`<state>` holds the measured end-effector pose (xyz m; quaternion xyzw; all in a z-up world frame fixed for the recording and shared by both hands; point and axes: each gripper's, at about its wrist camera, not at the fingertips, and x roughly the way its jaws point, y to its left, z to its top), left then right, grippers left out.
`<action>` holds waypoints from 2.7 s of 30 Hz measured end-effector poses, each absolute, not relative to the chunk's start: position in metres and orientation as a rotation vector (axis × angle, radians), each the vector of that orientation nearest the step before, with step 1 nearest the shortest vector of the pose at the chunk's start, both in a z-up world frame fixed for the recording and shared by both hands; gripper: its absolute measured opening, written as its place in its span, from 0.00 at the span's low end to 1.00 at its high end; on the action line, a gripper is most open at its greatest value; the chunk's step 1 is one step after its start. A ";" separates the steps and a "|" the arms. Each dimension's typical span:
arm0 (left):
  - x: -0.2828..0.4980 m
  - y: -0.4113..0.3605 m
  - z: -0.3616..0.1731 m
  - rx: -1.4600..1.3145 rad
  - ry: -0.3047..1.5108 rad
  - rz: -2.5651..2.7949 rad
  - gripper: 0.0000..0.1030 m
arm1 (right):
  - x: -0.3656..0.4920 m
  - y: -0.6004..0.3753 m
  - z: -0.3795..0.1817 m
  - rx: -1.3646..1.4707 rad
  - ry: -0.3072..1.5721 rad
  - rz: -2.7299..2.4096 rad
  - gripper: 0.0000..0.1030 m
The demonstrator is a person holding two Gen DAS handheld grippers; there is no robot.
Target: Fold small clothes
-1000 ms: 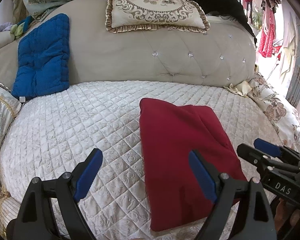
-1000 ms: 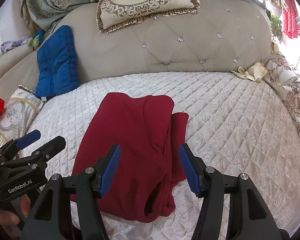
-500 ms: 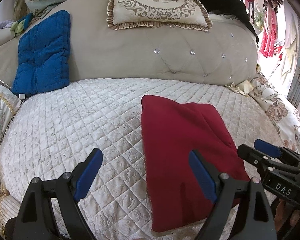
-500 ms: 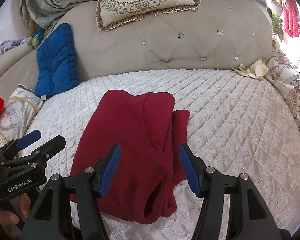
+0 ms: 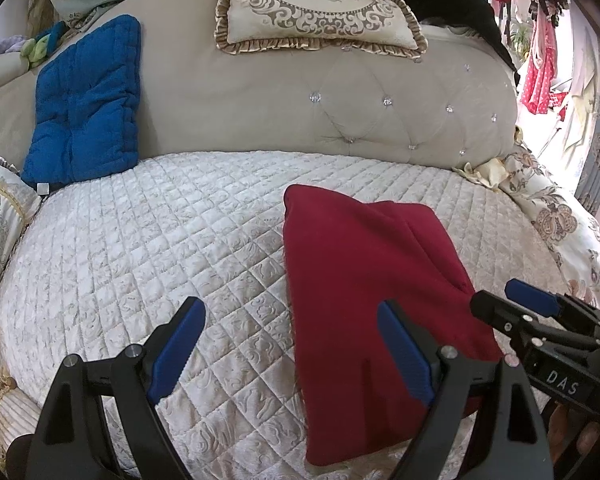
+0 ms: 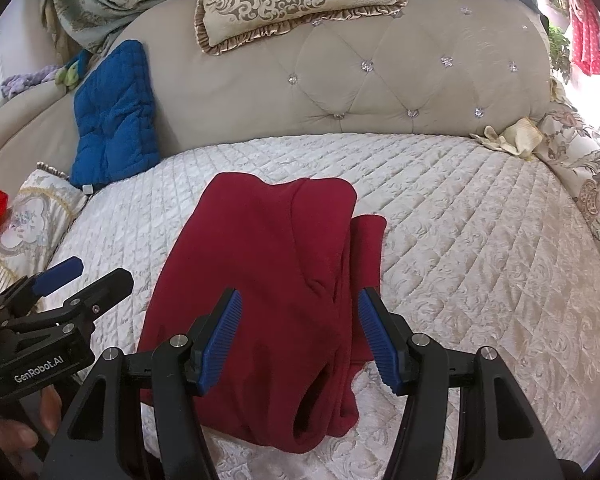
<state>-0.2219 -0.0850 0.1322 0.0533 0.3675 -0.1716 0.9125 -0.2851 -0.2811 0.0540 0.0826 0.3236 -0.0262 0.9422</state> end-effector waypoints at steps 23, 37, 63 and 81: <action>-0.218 -0.084 0.128 0.113 0.772 -0.338 0.88 | -0.279 -0.280 0.050 0.153 0.676 -0.042 0.39; -0.212 -0.088 0.123 0.097 0.808 -0.361 0.88 | -0.272 -0.281 0.046 0.147 0.688 -0.045 0.39; -0.199 -0.077 0.125 0.082 0.777 -0.296 0.88 | -0.270 -0.308 0.053 0.149 0.673 -0.136 0.39; -0.179 -0.078 0.117 0.089 0.802 -0.273 0.88 | -0.259 -0.334 0.050 0.170 0.697 -0.191 0.39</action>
